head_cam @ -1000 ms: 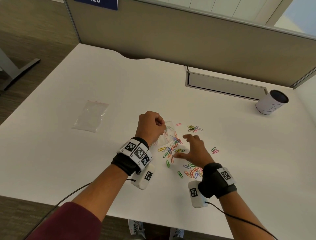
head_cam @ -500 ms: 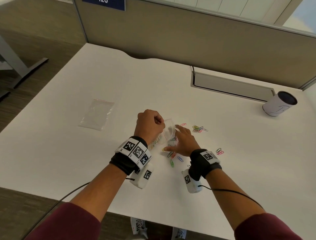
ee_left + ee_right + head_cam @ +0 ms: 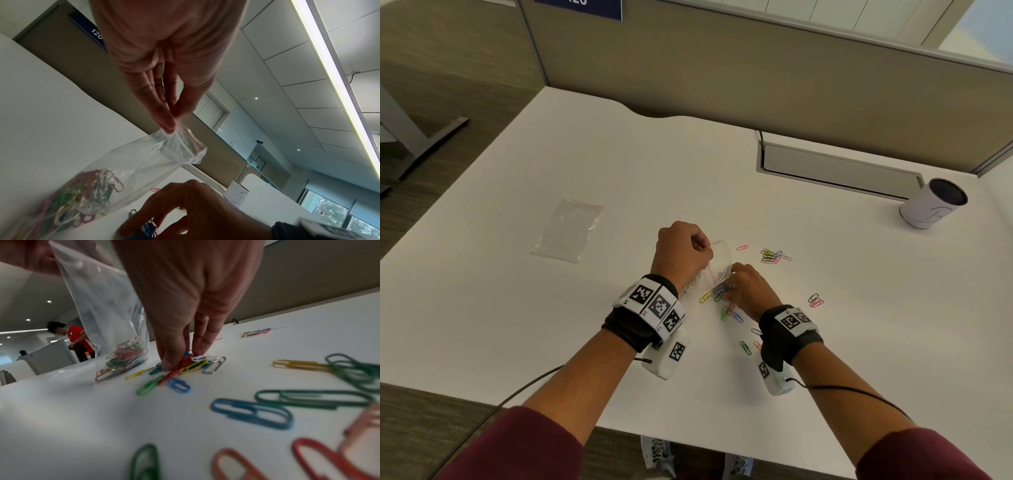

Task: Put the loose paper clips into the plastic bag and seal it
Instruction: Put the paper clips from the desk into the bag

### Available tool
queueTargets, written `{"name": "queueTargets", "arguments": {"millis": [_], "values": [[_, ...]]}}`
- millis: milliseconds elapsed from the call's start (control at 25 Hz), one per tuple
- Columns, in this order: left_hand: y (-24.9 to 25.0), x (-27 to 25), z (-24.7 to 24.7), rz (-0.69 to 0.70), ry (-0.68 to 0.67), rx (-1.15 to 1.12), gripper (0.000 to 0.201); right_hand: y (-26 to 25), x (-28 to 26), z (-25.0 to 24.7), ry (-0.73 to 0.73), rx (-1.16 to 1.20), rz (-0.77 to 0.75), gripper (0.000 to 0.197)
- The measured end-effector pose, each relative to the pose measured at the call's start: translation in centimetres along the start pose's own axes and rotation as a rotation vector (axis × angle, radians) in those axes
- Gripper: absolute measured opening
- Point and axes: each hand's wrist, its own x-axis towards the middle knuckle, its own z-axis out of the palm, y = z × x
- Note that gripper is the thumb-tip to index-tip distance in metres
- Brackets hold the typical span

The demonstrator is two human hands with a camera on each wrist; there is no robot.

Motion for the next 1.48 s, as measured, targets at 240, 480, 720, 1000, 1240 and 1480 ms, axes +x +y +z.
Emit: {"name": "queueTargets", "arguments": {"millis": [240, 480, 720, 1000, 1240, 1480], "values": [[0.2, 0.0, 0.0, 0.001, -0.002, 0.01, 0.003, 0.2, 0.0, 0.5, 0.035, -0.175, -0.059, 0.02], [0.2, -0.3, 0.5, -0.008, -0.006, 0.003, 0.004, 1.2, -0.8, -0.1, 0.25, 0.212, 0.211, 0.013], [0.4, -0.5, 0.7, -0.015, -0.01, -0.01, 0.003, 0.5, -3.3, -4.3, 0.347, 0.979, 0.363, 0.015], [0.9, -0.6, 1.3, -0.017, -0.014, 0.001, 0.003, -3.4, -4.7, -9.9, 0.095, 1.172, 0.235, 0.018], [1.1, -0.6, 1.1, 0.009, -0.009, 0.011, 0.003, -4.8, -2.2, -9.2, -0.033, 0.932, 0.372, 0.016], [1.0, -0.6, 0.9, 0.018, -0.01, 0.019, 0.005, -5.3, -1.6, -8.6, -0.027, 0.716, 0.349, 0.024]]}}
